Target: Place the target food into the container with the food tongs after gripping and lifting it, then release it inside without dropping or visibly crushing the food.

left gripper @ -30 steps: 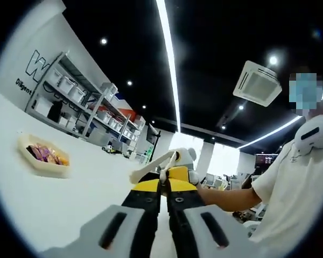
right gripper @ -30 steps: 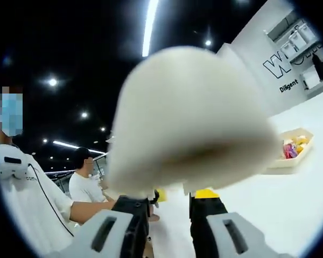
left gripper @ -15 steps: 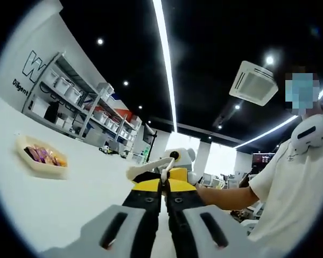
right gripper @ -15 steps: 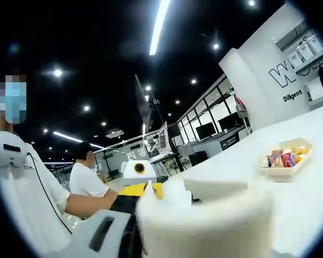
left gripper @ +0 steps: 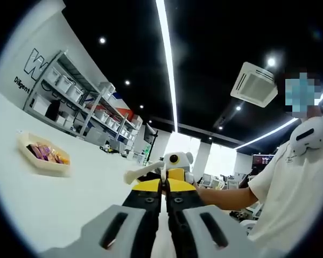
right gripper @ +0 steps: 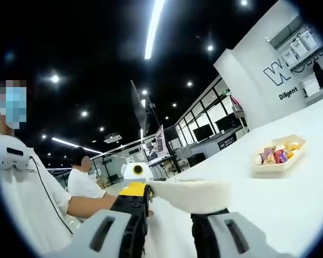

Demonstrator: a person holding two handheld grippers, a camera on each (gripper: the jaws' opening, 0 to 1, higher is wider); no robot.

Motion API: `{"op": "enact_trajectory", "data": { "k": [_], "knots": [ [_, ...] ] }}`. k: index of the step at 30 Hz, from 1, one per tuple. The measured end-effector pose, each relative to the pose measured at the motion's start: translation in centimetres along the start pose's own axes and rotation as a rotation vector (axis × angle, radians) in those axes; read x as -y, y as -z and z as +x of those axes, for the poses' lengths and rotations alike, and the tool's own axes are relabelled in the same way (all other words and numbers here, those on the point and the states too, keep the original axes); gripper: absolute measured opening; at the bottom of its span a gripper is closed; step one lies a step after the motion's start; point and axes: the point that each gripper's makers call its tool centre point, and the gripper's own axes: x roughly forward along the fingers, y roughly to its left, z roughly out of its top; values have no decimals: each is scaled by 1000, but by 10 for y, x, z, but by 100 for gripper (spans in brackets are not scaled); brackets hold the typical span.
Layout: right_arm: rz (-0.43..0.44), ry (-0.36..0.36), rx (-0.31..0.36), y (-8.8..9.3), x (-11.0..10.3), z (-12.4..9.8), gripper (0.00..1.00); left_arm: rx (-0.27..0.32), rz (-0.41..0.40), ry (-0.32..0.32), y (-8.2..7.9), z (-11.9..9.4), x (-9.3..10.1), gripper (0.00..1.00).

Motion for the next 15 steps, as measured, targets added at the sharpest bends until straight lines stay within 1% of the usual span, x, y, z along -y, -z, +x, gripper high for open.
{"op": "enact_trajectory", "data": {
  "k": [3,9,11,12,15],
  "knots": [
    [12,4,12,-2,4,-4,25,-3,0,-5,0,-1,-1,2],
    [26,21,42,-7,11,-16,24,-27,9,-6,2,-7,-3,2],
    [17,26,32,-6,11,-18,23,-54,17,-6,4,-8,-4,2],
    [6,36,28,-6,13,-20,23,-60,21,-7,5,-9,-4,2],
    [11,29,12,-3,13,-23,22,-75,25,-3,5,-9,-4,2]
  ]
}}
